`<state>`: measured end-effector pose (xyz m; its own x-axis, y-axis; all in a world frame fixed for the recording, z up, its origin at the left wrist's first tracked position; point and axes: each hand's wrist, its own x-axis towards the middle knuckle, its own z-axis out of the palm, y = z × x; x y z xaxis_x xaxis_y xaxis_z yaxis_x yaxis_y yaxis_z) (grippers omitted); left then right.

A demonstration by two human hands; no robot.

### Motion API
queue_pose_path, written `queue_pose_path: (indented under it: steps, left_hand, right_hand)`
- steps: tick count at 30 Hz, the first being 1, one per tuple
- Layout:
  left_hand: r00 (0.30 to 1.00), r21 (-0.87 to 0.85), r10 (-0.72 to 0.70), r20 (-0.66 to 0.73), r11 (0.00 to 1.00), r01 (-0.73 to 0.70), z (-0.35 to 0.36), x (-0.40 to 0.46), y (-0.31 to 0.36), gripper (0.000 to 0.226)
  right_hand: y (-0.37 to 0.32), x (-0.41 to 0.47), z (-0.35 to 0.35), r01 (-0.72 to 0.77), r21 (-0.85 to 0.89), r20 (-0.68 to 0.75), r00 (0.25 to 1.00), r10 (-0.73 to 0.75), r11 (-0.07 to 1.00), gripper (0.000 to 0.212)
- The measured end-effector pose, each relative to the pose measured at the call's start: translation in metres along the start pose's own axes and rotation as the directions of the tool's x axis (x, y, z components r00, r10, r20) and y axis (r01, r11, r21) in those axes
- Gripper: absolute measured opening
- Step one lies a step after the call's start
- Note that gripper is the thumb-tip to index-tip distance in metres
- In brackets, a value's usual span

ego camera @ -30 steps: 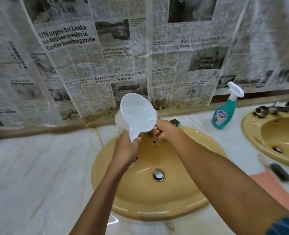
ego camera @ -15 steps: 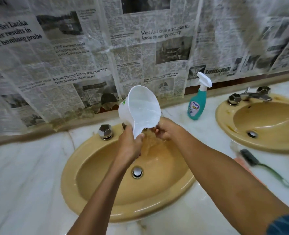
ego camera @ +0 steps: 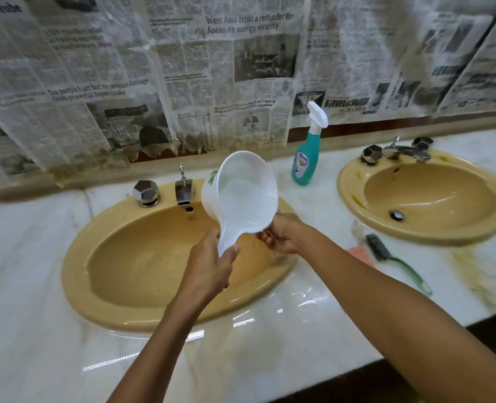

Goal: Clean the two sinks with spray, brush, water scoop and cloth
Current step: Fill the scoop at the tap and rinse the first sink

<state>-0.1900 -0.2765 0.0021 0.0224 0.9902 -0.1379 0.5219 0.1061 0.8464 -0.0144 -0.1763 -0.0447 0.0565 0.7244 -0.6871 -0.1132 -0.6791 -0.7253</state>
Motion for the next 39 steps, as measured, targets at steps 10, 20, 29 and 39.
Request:
queue_pose_path:
  steps: [10,20,29,39]
  left_hand:
    - [0.995,0.023,-0.026,-0.099,0.999,0.029,-0.05,-0.073,-0.058,0.017]
    - [0.958,0.174,-0.014,-0.286,0.982,0.067,-0.153,-0.108,-0.123,0.022]
    - [0.93,0.234,0.097,-0.355,0.972,-0.012,-0.232,-0.05,-0.125,0.024]
    - [0.894,0.352,0.379,-0.237,0.892,-0.285,-0.231,0.049,-0.056,0.02]
  right_hand:
    - [0.064,-0.02,0.075,-0.104,-0.049,0.182,0.977,0.112,0.993,0.028]
    - [0.086,-0.037,0.225,-0.055,-0.251,0.368,0.918,0.148,0.966,0.028]
    - [0.035,-0.032,0.319,0.051,-0.147,0.398,0.917,0.012,0.988,0.03]
    - [-0.075,0.002,0.279,0.211,-0.111,0.112,0.974,-0.199,0.971,0.024]
